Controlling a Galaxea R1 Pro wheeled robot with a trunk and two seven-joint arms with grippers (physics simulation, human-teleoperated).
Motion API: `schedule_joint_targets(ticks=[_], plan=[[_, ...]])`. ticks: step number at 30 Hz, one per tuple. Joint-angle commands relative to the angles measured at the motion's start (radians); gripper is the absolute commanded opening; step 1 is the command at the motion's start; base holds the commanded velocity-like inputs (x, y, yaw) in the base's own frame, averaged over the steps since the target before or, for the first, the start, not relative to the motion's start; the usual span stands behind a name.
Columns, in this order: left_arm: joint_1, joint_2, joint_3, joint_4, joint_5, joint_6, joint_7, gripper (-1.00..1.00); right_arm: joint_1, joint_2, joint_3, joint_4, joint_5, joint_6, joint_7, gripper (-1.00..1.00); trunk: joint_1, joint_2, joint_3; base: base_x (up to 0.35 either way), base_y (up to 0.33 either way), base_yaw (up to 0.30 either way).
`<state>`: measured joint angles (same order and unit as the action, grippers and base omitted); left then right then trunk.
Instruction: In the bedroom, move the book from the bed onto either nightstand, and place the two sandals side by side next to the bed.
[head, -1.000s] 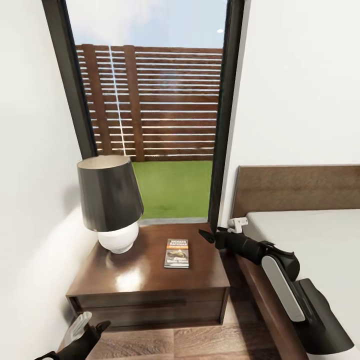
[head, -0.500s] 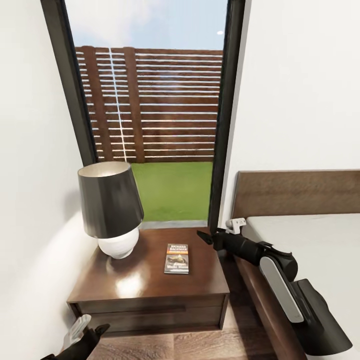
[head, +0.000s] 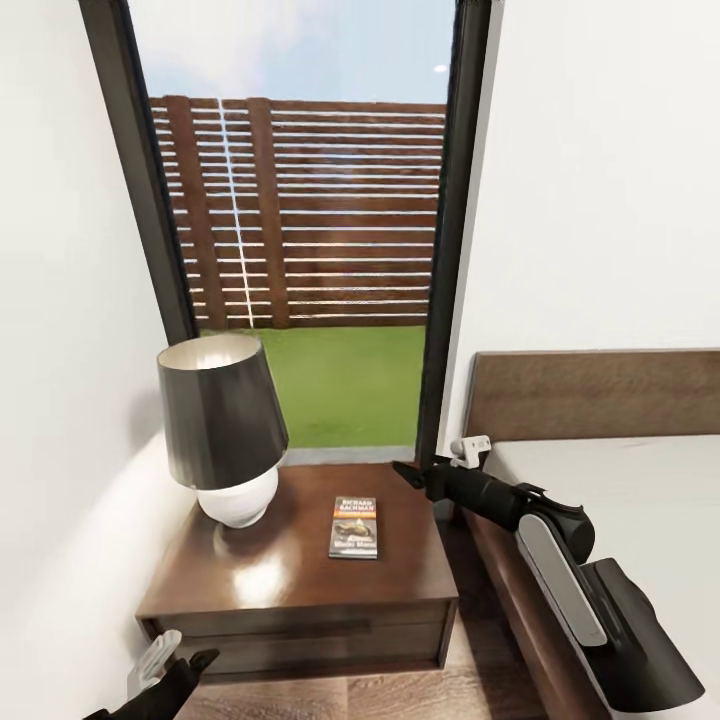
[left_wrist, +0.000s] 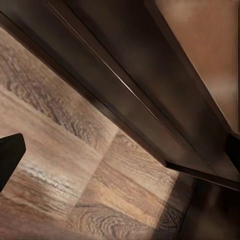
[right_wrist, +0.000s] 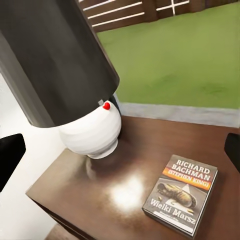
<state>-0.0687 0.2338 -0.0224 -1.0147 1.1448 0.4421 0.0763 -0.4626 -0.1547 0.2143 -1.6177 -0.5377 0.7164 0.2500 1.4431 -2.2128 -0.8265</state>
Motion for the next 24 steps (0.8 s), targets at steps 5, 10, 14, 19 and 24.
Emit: schedule_joint_targets(ticks=[5, 10, 14, 19, 24], plan=[[0.0, 0.001, -0.002, -0.002, 0.01, 0.001, 0.008, 1.0, -0.001, 0.0, 0.0, -0.001, 0.001, 0.004, 0.002, 1.0, -0.019, 0.035, 0.015, 0.0, 0.0, 0.0], [0.0, 0.001, -0.002, -0.001, 0.01, 0.001, 0.008, 1.0, -0.001, -0.001, -0.001, -0.001, 0.001, 0.001, 0.001, 1.0, -0.035, 0.063, 0.027, 0.0, 0.0, 0.0], [0.0, 0.002, -0.003, 0.0, 0.009, -0.009, 0.007, 1.0, 0.002, 0.002, 0.001, 0.004, 0.0, -0.011, 0.001, 1.0, -0.035, 0.063, 0.027, 0.0, 0.0, 0.0], [0.0, 0.001, -0.005, 0.001, 0.006, -0.018, 0.002, 1.0, 0.008, 0.005, 0.003, 0.034, 0.0, -0.006, -0.004, 1.0, -0.035, 0.063, 0.027, 0.0, 0.0, 0.0], [0.0, 0.002, -0.006, 0.002, 0.004, -0.022, -0.005, 1.0, 0.016, 0.004, 0.002, 0.077, 0.0, 0.001, -0.009, 1.0, -0.035, 0.063, 0.027, 0.0, 0.0, 0.0]])
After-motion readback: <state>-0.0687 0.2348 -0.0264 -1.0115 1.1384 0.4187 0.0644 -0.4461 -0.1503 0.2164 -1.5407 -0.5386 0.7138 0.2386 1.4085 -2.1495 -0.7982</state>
